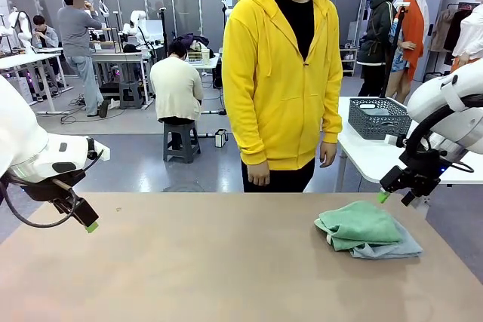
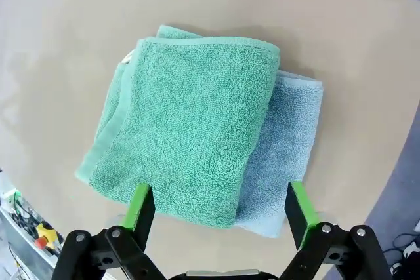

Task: Fold the towels and place them in the basket.
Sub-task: Stack the folded Towel with hook on the right side of the table.

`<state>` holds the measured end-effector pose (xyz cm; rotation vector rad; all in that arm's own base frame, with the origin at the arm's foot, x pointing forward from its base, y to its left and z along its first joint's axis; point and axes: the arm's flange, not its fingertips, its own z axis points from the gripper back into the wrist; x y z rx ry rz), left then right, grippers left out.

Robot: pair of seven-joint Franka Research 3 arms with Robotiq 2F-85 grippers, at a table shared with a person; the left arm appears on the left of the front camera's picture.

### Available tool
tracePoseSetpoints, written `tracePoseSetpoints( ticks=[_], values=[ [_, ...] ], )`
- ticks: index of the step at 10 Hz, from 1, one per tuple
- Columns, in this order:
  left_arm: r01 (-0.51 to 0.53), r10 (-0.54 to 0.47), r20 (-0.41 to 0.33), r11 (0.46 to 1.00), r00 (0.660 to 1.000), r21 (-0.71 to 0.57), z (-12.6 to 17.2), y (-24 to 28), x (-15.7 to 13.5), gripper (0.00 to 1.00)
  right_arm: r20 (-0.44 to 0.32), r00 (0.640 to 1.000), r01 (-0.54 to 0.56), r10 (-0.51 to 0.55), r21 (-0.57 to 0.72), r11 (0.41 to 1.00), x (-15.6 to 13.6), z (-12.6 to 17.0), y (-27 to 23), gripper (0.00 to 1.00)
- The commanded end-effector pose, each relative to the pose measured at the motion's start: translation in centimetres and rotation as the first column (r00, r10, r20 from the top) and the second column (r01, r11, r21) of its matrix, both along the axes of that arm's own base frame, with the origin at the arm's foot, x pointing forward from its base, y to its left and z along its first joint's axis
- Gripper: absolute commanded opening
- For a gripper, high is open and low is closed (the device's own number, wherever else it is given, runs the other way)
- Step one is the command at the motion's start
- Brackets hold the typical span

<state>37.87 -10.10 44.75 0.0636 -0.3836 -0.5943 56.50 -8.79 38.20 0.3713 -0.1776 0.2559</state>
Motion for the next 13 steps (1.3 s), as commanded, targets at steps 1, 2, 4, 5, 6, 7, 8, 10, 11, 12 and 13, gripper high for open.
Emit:
tracePoseSetpoints(
  ticks=[1,2,4,5,6,7,8,10,11,12,13],
  values=[
    [-0.005,0.005,0.003,1.000,1.000,0.009,0.03,-0.10,-0.05,1.00,0.006,1.000,-0.013,0.013,0.012,1.000,0.13,-0.06,-0.19,1.00],
    [-0.005,0.005,0.003,1.000,1.000,0.009,0.03,-0.10,-0.05,1.00,0.006,1.000,-0.013,0.013,0.012,1.000,0.13,-0.06,-0.19,1.00],
    [-0.005,0.005,0.003,1.000,1.000,0.009,0.03,-0.10,-0.05,1.00,0.006,1.000,-0.013,0.013,0.012,1.000,0.13,-0.06,-0.19,1.00],
    [-0.005,0.005,0.003,1.000,1.000,0.009,0.03,-0.10,-0.05,1.00,0.006,1.000,-0.013,0.013,0.012,1.000,0.13,-0.06,-0.19,1.00],
    [-0.005,0.005,0.003,1.000,1.000,0.009,0.03,-0.10,-0.05,1.00,0.006,1.000,-0.013,0.013,0.012,1.000,0.13,-0.06,-0.19,1.00],
    [-0.005,0.005,0.003,1.000,1.000,0.009,0.03,-0.10,-0.05,1.00,0.006,1.000,-0.013,0.013,0.012,1.000,0.13,-0.06,-0.19,1.00],
    [-0.005,0.005,0.003,1.000,1.000,0.009,0.03,-0.10,-0.05,1.00,0.006,1.000,-0.013,0.013,0.012,1.000,0.13,-0.06,-0.19,1.00],
    [-0.005,0.005,0.003,1.000,1.000,0.009,0.03,-0.10,-0.05,1.00,0.006,1.000,-0.013,0.013,0.012,1.000,0.13,-0.06,-0.19,1.00],
    [-0.005,0.005,0.003,1.000,1.000,0.009,0.03,-0.10,-0.05,1.00,0.006,1.000,-0.013,0.013,0.012,1.000,0.13,-0.06,-0.19,1.00],
    [-0.005,0.005,0.003,1.000,1.000,0.009,0.03,-0.10,-0.05,1.00,0.006,1.000,-0.013,0.013,0.012,1.000,0.13,-0.06,-0.19,1.00],
    [-0.005,0.005,0.003,1.000,1.000,0.009,0.03,-0.10,-0.05,1.00,0.006,1.000,-0.013,0.013,0.012,1.000,0.13,-0.06,-0.19,1.00]
  ],
)
